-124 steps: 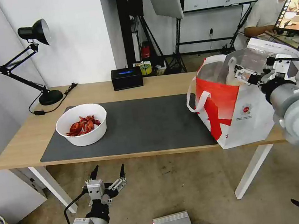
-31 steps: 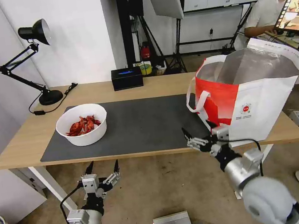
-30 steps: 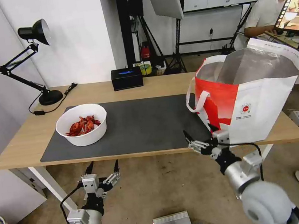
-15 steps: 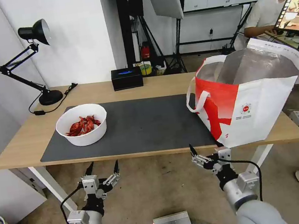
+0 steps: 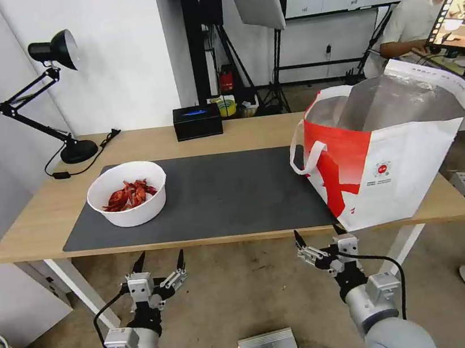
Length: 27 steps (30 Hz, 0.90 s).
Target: Pick up the trash from the table and place it into the takeout bag.
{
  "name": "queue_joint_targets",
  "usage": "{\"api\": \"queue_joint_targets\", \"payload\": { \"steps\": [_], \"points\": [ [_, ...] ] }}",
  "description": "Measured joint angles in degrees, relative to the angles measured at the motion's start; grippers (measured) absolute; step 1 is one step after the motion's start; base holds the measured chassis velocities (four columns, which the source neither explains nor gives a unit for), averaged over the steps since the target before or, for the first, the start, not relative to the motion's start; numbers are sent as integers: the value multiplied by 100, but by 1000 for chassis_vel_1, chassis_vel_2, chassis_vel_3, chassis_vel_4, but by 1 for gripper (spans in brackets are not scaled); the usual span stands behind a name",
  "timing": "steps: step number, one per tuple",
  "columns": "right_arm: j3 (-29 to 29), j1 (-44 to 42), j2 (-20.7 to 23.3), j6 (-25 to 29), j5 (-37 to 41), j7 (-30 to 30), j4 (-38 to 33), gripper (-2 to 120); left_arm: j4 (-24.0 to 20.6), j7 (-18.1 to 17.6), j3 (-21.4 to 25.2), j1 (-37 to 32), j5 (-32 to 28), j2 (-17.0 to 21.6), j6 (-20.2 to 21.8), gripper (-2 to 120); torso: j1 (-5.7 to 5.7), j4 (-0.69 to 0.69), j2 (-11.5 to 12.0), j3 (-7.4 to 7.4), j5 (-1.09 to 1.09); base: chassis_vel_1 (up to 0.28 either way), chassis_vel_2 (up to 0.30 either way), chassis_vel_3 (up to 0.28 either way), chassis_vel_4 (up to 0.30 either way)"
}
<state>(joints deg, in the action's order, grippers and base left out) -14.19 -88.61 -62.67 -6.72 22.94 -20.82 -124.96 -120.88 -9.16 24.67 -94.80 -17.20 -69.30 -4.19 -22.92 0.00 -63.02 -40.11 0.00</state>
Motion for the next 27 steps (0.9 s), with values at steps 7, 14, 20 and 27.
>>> {"api": "queue_joint_targets", "payload": {
  "steps": [7,14,20,27],
  "points": [
    [0,6,1,-6,0,0,0,100,-118,-190,220,300,-376,188,181,100,0,0,0,0,0,0,0,0,0],
    [-2,9,4,-9,3,4,-1,100,-275,-575,647,928,-1432,933,682,100,-1,0,0,0,0,0,0,0,0],
    [-4,10,5,-12,5,6,-2,100,-213,-962,748,1404,-2286,1542,1005,100,-1,0,0,0,-1,0,0,0,0],
    [-5,13,5,-14,7,9,-5,100,103,-1584,693,2270,-3843,2337,1564,100,0,-1,0,0,-1,0,0,0,0]
  ]
}}
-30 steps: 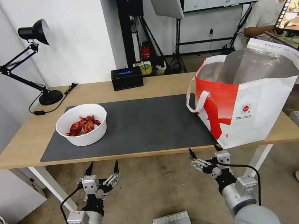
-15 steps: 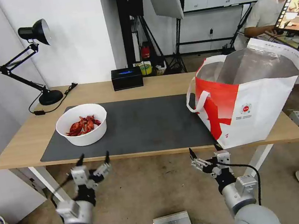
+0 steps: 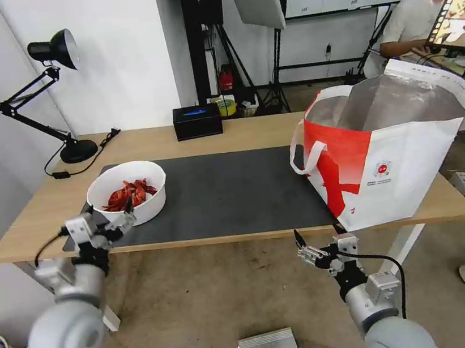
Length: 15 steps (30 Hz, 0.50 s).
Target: Pick up the trash from the table and place it into the takeout bag.
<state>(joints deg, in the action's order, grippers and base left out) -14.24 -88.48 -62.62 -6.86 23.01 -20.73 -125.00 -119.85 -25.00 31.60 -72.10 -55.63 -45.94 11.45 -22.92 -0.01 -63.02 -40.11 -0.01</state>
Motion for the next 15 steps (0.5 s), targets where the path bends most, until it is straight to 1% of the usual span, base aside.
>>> {"api": "queue_joint_targets", "payload": {
  "steps": [1,3,4,6,7,8,10,11,12,15],
  "points": [
    [0,0,0,0,0,0,-1,100,174,-252,-133,386,-487,200,223,100,0,1,1,0,0,0,0,0,0],
    [-1,1,0,-1,1,2,-2,100,404,-611,-356,879,-1088,419,613,100,0,2,0,0,0,0,0,0,0],
    [-1,1,0,-1,1,2,-2,100,404,-611,-356,879,-1088,419,613,100,0,2,0,0,0,0,0,0,0],
    [-1,1,0,-1,2,2,-2,100,673,-1071,-651,1466,-1748,573,1220,100,0,1,0,0,1,0,0,0,0],
    [-1,1,0,-1,2,2,-2,100,673,-1071,-651,1466,-1748,573,1220,100,0,1,0,0,1,0,0,0,0],
    [-1,1,0,-1,2,3,-2,100,824,-1207,-808,1733,-1977,625,1452,100,0,2,1,0,0,0,0,0,0],
    [-1,1,0,-1,3,3,-2,100,1098,-1394,-1062,2161,-2251,681,1829,100,-1,2,0,0,0,0,0,0,0],
    [-1,1,0,-1,3,3,-2,100,1098,-1394,-1062,2161,-2251,681,1829,100,-1,2,0,0,0,0,0,0,0],
    [-1,1,0,-2,3,3,-2,100,1234,-1469,-1176,2366,-2363,711,2028,100,-1,2,1,-1,0,0,0,0,0],
    [-1,1,0,-1,3,3,-2,100,1555,-1688,-1474,2787,-2468,748,2265,100,0,1,0,0,1,0,0,0,0]
  ]
}}
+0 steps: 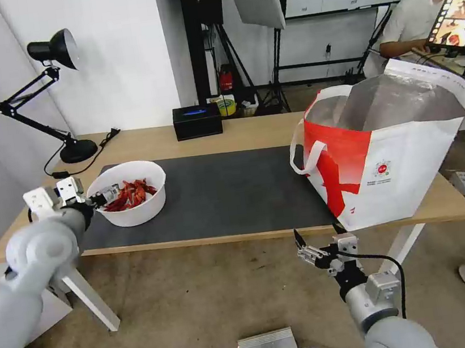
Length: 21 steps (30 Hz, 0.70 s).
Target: Pick up the trash from the table and place it into the takeout bag.
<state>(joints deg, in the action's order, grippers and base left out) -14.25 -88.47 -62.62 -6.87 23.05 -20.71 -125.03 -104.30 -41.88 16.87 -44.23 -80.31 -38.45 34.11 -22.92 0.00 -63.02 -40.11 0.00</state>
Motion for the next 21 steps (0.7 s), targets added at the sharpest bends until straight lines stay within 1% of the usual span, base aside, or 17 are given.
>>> {"api": "queue_joint_targets", "payload": {
  "steps": [1,3,5,7,9,12,13,14,16,17,21],
  "points": [
    [0,0,0,0,0,0,0,100,0,0,0,0,0,0,0,100,0,0,0,0,0,0,0,0,0],
    [0,0,0,0,0,0,0,100,179,-106,-166,192,-7,0,40,100,0,0,0,0,0,0,0,0,0],
    [0,0,0,0,1,0,0,100,216,-127,-199,230,-12,0,47,100,0,0,0,0,0,0,0,0,0],
    [0,0,0,0,0,0,0,100,393,-247,-346,388,-199,-22,173,100,0,0,0,0,0,0,0,0,0],
    [0,0,0,0,1,0,0,100,443,-285,-380,428,-260,-36,210,100,0,0,0,0,0,0,0,0,0],
    [0,0,1,0,1,0,0,100,588,-446,-442,570,-711,-91,366,100,0,0,0,0,0,0,0,0,0],
    [0,0,1,0,1,0,0,100,588,-446,-442,570,-711,-91,366,100,0,0,0,0,0,0,0,0,0],
    [0,0,0,0,1,0,0,100,631,-529,-463,625,-877,-118,394,99,0,0,-1,0,0,0,0,0,0],
    [0,0,1,0,1,0,1,100,695,-612,-500,712,-1111,-144,453,93,0,0,-1,0,0,0,0,0,0],
    [0,0,1,0,1,0,1,100,695,-612,-500,712,-1111,-144,453,93,0,0,-1,0,0,0,0,0,0],
    [0,0,0,0,1,0,1,100,782,-850,-611,921,-1421,-177,573,75,0,0,-1,0,0,0,0,0,0]
  ]
}}
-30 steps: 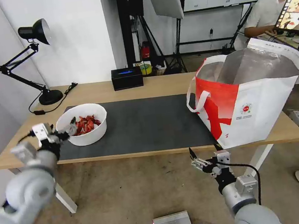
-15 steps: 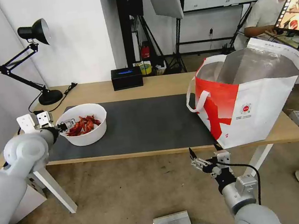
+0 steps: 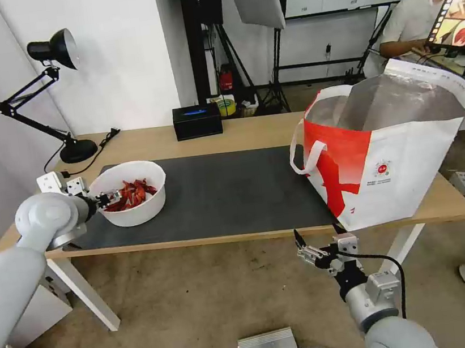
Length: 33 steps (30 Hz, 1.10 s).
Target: Pick up the trash from the table and place it into the takeout bag.
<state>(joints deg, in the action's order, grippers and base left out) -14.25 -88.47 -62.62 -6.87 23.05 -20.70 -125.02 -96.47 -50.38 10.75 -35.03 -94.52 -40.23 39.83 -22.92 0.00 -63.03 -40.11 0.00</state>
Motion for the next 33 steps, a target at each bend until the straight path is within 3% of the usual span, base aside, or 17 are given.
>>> {"api": "queue_joint_targets", "payload": {
  "steps": [21,33],
  "points": [
    [0,0,0,0,0,0,0,100,10,-166,-292,305,-83,36,-37,2,0,0,0,0,-1,0,0,0,0],
    [0,0,0,0,0,0,0,100,-518,-154,-219,566,-491,149,-243,0,1,0,0,0,0,0,0,0,0]
  ]
}}
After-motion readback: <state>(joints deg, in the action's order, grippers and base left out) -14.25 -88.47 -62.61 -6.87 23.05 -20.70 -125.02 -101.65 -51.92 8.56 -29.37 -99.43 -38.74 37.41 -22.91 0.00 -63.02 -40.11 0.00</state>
